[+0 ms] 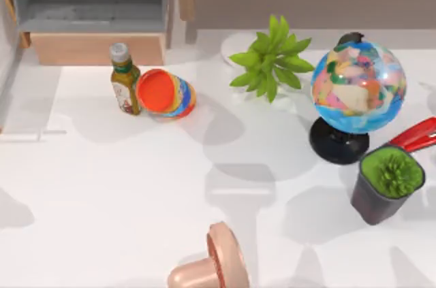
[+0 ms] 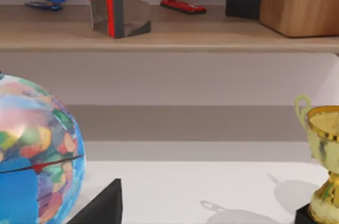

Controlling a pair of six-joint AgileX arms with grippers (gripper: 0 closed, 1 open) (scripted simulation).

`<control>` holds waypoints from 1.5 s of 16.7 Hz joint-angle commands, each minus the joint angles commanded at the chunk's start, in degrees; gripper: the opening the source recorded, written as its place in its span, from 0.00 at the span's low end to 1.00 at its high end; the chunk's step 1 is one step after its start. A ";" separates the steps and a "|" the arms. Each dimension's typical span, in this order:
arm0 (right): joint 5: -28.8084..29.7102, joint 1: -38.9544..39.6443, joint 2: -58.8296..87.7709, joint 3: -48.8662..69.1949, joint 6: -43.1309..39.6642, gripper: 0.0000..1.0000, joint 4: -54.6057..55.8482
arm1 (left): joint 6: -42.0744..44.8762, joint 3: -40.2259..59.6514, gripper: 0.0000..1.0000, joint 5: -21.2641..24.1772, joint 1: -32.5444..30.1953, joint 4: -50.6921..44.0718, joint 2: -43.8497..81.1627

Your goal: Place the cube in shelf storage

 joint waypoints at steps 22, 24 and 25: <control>0.00 0.00 0.00 0.00 0.00 1.00 0.00 | -23.82 39.50 1.00 -22.59 7.41 -51.71 -2.63; 0.00 0.00 0.00 0.00 0.00 1.00 0.00 | -30.44 48.77 1.00 -25.92 5.18 -64.41 -1.83; 0.00 0.00 0.00 0.00 0.00 1.00 0.00 | -33.95 53.39 1.00 -27.43 3.77 -71.02 -1.18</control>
